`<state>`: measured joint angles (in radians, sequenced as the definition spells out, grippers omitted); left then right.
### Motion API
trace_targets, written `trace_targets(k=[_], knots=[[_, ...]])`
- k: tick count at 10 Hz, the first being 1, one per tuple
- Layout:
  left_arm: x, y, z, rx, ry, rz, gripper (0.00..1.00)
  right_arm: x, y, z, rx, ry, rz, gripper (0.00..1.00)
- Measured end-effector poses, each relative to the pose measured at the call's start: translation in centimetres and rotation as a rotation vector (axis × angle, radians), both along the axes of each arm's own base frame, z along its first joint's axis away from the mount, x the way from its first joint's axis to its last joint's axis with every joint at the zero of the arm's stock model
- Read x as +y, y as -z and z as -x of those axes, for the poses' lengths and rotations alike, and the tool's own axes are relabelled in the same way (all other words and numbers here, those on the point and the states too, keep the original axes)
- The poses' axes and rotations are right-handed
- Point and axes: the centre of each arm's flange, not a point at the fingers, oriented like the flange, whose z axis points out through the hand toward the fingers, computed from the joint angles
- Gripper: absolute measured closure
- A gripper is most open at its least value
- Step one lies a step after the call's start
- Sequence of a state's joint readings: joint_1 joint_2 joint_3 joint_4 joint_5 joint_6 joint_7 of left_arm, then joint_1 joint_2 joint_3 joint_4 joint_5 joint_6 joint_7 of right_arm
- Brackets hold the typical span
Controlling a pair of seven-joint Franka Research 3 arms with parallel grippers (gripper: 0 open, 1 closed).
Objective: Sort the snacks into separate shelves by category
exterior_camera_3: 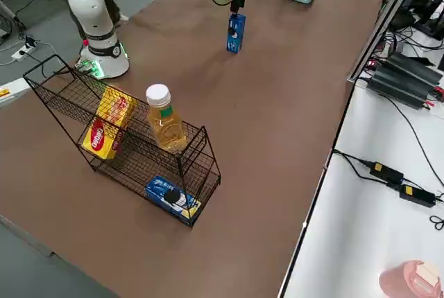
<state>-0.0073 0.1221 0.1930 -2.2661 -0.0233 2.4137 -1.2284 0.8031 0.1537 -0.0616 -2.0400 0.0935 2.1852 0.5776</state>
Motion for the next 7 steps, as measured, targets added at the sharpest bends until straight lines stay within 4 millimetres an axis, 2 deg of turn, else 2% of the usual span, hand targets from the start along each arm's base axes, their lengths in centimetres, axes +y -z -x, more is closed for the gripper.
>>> trace_targets(k=[3, 7], knots=[[0.1, 2.8, 0.3, 0.011, -0.005, -0.009, 0.09, 0.2, 1.4, -0.1, 0.007, -0.001, 0.010, 0.00], [0.3, 4.3, 1.2, 0.009, -0.010, -0.012, 0.11, 0.4, 1.9, -0.3, 0.002, 0.000, 0.007, 0.00]])
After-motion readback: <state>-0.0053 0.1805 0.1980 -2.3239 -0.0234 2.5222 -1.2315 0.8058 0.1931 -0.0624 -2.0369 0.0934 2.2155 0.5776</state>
